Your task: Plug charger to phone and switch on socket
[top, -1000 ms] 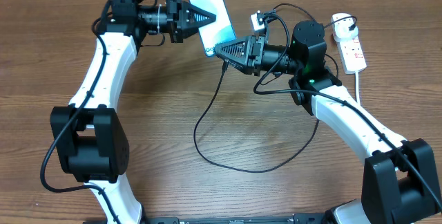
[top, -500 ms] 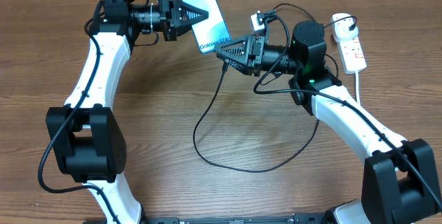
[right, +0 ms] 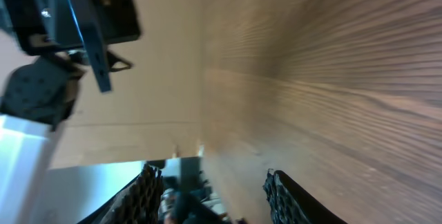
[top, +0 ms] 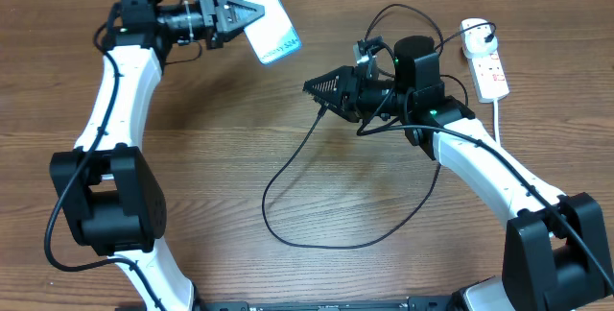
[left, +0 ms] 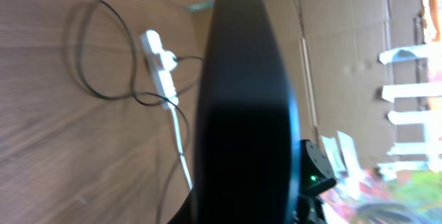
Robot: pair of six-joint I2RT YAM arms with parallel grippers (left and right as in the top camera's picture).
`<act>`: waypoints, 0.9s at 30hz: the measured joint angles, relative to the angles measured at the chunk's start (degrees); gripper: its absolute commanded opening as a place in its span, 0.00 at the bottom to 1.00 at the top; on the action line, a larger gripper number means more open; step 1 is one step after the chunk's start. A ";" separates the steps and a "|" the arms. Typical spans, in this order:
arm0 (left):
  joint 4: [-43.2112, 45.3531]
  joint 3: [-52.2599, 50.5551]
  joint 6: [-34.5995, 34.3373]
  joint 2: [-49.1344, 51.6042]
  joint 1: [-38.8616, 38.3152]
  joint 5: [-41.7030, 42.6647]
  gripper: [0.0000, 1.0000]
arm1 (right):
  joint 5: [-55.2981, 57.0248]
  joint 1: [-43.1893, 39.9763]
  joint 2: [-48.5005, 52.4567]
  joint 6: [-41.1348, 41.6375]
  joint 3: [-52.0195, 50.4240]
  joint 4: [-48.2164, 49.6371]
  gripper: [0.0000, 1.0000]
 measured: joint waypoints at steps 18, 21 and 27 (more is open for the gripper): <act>-21.88 0.00 17.03 0.00 0.35 -17.94 0.04 | 18.64 0.00 0.00 -8.31 -0.17 -18.27 0.52; -22.80 0.00 17.97 0.00 0.35 -20.90 0.04 | 21.81 0.00 0.00 -8.63 -0.28 -20.09 0.53; -23.21 0.00 18.99 0.00 0.35 -24.44 0.04 | 26.05 0.02 0.39 -8.33 -0.35 -20.15 0.52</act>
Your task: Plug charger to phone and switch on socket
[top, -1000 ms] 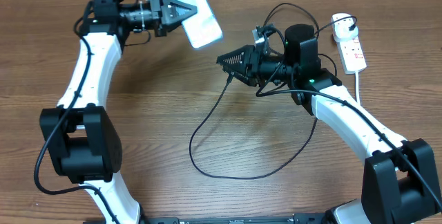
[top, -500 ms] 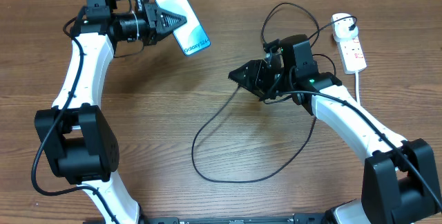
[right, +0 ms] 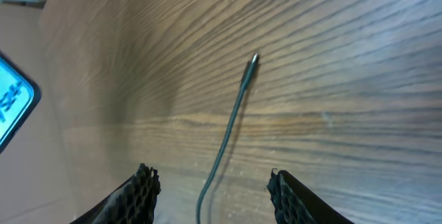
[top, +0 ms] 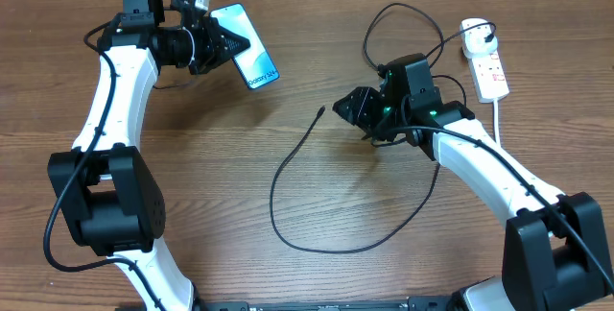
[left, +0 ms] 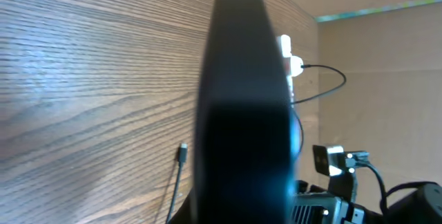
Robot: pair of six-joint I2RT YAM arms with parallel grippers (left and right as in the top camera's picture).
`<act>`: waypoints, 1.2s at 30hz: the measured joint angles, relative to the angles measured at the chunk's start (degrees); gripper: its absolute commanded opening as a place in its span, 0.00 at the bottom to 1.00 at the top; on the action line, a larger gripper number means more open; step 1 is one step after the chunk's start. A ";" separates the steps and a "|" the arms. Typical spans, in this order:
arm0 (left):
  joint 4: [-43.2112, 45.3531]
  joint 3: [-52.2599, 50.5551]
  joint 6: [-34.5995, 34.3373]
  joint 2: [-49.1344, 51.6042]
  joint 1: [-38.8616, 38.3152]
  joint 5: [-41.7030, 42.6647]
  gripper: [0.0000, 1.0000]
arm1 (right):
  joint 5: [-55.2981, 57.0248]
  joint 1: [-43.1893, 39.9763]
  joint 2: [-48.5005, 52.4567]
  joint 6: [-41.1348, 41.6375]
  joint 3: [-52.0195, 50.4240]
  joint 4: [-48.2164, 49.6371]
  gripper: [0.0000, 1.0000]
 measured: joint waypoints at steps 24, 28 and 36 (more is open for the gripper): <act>-1.77 0.00 0.02 0.00 0.00 -2.84 0.04 | 3.67 4.61 16.41 8.44 15.63 -7.52 0.49; -2.19 0.00 0.02 0.00 0.00 -2.84 0.04 | 4.31 5.75 17.70 8.96 17.86 -9.73 0.49; -2.69 0.00 0.00 0.00 0.00 -2.84 0.04 | 7.91 6.84 19.61 12.11 18.47 -11.85 0.44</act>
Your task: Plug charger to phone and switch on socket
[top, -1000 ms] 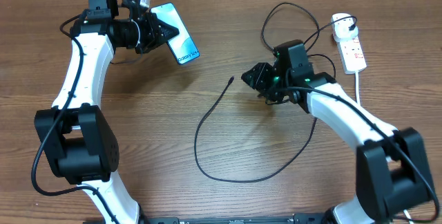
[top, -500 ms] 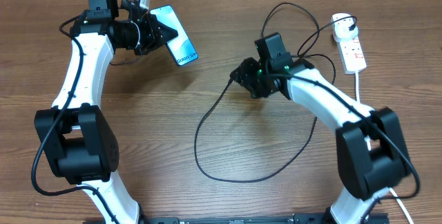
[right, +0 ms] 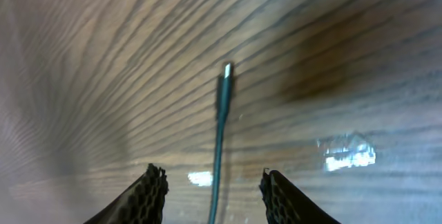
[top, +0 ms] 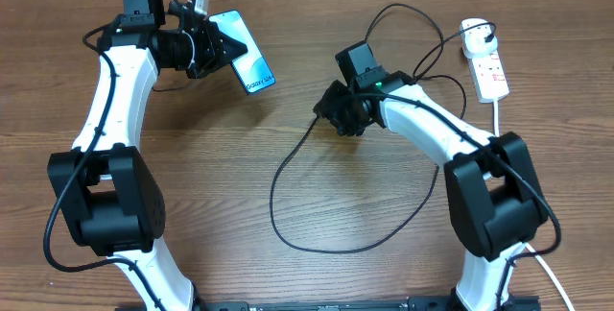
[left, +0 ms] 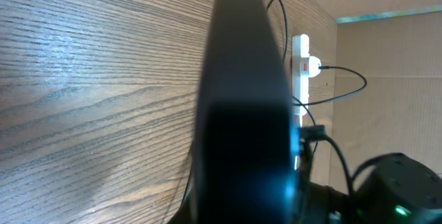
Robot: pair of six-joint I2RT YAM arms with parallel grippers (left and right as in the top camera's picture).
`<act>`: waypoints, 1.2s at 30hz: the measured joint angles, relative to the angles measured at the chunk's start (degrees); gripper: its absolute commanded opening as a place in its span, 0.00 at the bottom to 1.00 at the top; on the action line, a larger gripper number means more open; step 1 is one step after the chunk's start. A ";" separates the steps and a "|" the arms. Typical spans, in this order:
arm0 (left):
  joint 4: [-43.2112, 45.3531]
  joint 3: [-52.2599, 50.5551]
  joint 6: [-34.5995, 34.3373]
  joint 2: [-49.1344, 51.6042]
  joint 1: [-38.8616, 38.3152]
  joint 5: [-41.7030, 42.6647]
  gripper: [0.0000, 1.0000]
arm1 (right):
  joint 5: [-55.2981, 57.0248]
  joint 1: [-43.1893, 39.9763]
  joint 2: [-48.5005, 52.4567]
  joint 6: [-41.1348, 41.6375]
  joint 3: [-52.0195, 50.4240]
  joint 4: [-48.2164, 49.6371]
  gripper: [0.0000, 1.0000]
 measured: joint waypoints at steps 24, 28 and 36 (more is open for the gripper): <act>-0.11 0.00 0.00 0.00 0.00 0.02 0.04 | -1.20 0.31 4.50 2.12 0.00 3.98 0.35; -0.11 0.00 0.00 0.00 0.00 0.02 0.04 | -0.74 0.39 4.92 2.16 0.00 4.35 0.34; -0.11 0.00 0.00 0.00 0.00 0.02 0.05 | -0.85 0.39 5.62 2.32 0.00 5.64 0.27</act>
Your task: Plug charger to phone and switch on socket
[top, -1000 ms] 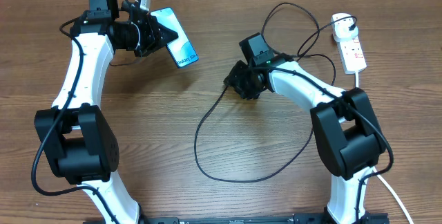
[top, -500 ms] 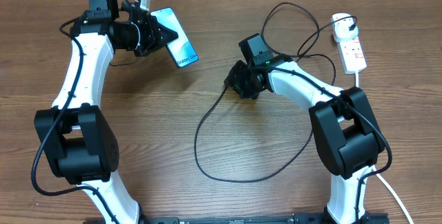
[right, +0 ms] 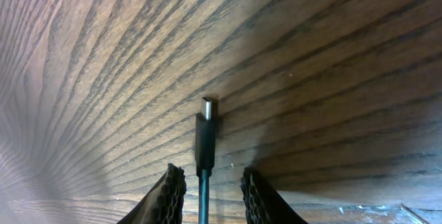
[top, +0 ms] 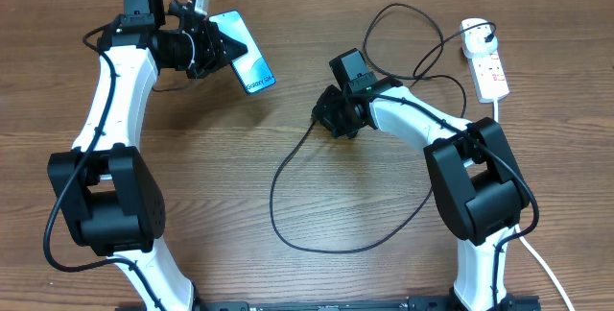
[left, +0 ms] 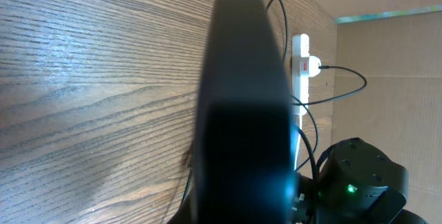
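My left gripper (top: 226,50) is shut on the phone (top: 246,54) and holds it above the table's far left, screen up and tilted. In the left wrist view the phone (left: 242,99) shows edge-on as a dark slab. The black charger cable (top: 288,223) loops across the table. Its plug end (right: 206,128) lies flat on the wood. My right gripper (right: 210,188) is low over it, open, one finger on each side of the cord just behind the plug. The white socket strip (top: 489,66) lies far right with the charger's adapter (top: 473,31) plugged in.
The wooden table (top: 192,186) carries the cable loop in its middle. The socket strip (left: 302,58) also shows in the left wrist view, with its white lead (top: 498,119) running along the right side. A cardboard wall backs the table.
My right gripper has come down closer to the plug and its fingers stand nearer together on either side of the cord. The left arm and the phone have not moved.
At first the left gripper held the phone higher up and the right gripper hung raised near the cable end. Then the phone was lower and the plug lay on the table, the right gripper open beside it. Then the gripper was over the plug, and now straddles it.
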Robot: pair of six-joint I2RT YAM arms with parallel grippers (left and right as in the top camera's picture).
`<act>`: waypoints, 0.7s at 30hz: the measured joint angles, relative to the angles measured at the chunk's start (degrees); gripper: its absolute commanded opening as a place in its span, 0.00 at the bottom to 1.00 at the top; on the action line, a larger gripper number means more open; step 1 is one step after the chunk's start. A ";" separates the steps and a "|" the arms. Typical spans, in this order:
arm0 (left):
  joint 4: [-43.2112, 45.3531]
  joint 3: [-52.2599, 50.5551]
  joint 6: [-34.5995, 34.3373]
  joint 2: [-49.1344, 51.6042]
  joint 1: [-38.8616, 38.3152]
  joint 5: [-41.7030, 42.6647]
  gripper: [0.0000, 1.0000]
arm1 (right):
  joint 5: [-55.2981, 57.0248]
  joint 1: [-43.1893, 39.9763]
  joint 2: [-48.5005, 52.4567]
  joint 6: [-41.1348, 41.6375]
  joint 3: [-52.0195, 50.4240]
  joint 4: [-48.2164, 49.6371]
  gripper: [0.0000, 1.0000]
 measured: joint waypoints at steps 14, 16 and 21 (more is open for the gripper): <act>0.00 0.00 0.00 0.00 0.00 0.00 0.04 | 0.02 0.00 0.13 0.02 0.00 0.63 0.19; 0.00 0.00 0.00 0.00 0.00 0.00 0.04 | 0.00 0.00 0.13 0.00 0.00 0.74 0.19; 0.00 0.00 0.00 0.00 0.00 0.00 0.04 | 0.02 0.00 0.13 0.00 0.00 1.25 0.17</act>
